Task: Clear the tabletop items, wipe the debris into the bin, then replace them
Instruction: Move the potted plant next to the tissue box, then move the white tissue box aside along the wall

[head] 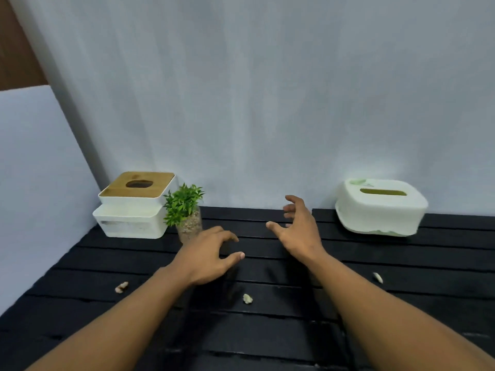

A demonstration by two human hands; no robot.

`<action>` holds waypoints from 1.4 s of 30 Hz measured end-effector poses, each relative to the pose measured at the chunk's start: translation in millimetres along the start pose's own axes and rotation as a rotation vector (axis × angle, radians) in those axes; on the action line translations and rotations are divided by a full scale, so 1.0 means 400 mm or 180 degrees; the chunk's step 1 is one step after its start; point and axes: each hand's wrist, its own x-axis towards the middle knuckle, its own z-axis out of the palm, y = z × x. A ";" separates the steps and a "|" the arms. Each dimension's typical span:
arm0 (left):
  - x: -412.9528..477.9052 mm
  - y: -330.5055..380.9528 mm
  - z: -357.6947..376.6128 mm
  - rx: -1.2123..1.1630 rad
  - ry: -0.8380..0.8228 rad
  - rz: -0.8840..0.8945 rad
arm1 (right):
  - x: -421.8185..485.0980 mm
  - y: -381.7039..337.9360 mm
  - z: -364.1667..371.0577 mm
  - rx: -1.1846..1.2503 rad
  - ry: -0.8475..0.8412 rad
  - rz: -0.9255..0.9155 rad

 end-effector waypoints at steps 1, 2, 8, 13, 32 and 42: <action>0.028 0.044 0.007 -0.0116 0.0025 0.0060 | 0.001 0.014 -0.049 -0.0063 0.0061 -0.0017; 0.057 0.091 0.015 -0.0248 0.0060 0.0106 | 0.003 0.026 -0.100 -0.0155 0.0117 -0.0065; 0.248 0.372 0.084 -0.0583 0.0073 0.0485 | 0.033 0.130 -0.399 -0.0678 0.0846 -0.0460; 0.360 0.523 0.185 -0.0960 0.0224 0.0455 | 0.054 0.265 -0.570 -0.1079 0.1041 -0.0267; 0.419 0.511 0.278 -0.1731 0.0845 0.0436 | 0.076 0.352 -0.552 -0.0387 0.0749 -0.0115; 0.284 0.200 0.107 -0.1690 0.1039 0.0238 | 0.064 0.145 -0.250 -0.0136 0.0558 -0.0261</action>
